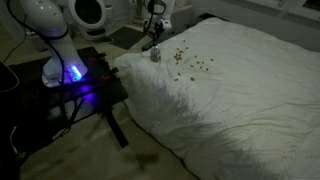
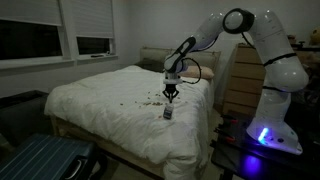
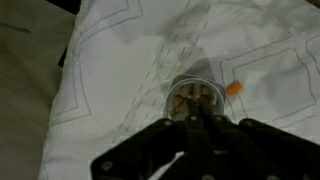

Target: Pick some of the brown objects from the bed and put them in the clear bottle

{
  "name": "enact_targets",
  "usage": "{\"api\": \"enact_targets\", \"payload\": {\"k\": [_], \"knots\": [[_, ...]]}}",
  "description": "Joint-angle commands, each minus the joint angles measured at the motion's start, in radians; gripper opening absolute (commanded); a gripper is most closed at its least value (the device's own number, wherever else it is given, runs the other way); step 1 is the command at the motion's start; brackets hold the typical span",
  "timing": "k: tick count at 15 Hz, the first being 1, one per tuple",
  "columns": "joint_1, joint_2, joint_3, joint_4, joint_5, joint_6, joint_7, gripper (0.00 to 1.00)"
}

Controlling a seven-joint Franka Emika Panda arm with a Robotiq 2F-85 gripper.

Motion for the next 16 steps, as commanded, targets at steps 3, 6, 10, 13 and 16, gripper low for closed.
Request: {"api": "enact_targets", "payload": {"k": [3, 6, 10, 13, 16], "knots": [[-0.033, 0.027, 0.021, 0.060, -0.006, -0.091, -0.025, 0.01], [-0.036, 0.046, 0.022, 0.084, -0.006, -0.107, -0.036, 0.32], [-0.033, 0.067, 0.023, 0.107, -0.009, -0.100, -0.044, 0.63], [-0.033, 0.081, 0.027, 0.124, -0.006, -0.102, -0.056, 0.84], [-0.031, 0.092, 0.030, 0.140, -0.007, -0.103, -0.054, 1.00]]}}
